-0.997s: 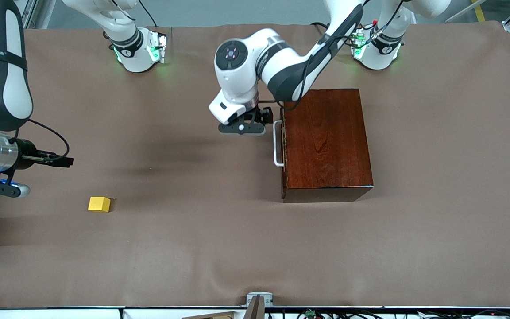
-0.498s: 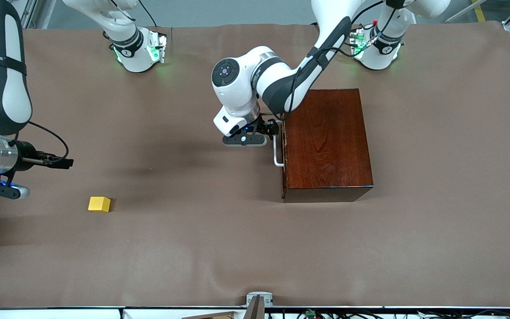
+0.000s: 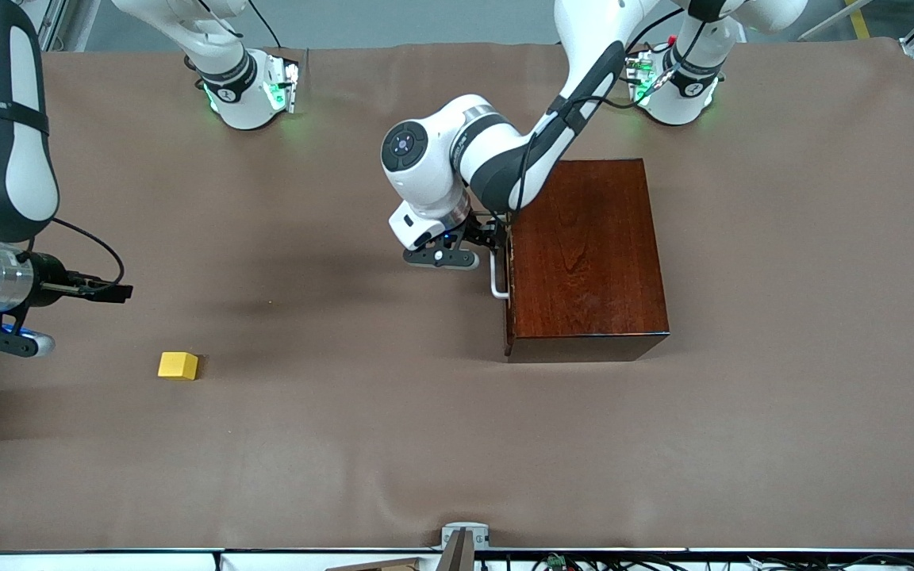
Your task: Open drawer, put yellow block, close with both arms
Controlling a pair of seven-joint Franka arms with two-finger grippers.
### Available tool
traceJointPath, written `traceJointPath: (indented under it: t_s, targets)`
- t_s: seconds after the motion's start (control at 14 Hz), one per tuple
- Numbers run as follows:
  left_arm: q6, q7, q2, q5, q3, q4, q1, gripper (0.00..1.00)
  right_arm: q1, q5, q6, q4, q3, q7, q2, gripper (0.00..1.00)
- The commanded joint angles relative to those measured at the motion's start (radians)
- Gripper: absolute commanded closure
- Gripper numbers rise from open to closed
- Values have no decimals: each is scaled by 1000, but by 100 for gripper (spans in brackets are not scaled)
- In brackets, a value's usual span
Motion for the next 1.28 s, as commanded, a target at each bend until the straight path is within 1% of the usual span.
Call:
traceJointPath:
  t_s: [0.0, 0.5, 0.85, 1.0, 1.21]
  targets:
    - [-20, 19, 13, 21, 5, 12, -4, 0, -18, 7, -2, 16, 11, -1, 6, 0]
    - [6, 6, 34, 16, 5, 21, -7, 0, -19, 7, -2, 16, 11, 1, 6, 0]
    - [98, -37, 39, 12, 14, 22, -7, 0, -19, 10, -2, 18, 12, 1, 6, 0]
    - [140, -63, 48, 10, 14, 22, -10, 0, -22, 37, -2, 18, 11, 1, 6, 0]
    - [193, -86, 56, 9, 12, 24, -13, 0, -39, 51, 27, 18, 11, -1, 14, 0]
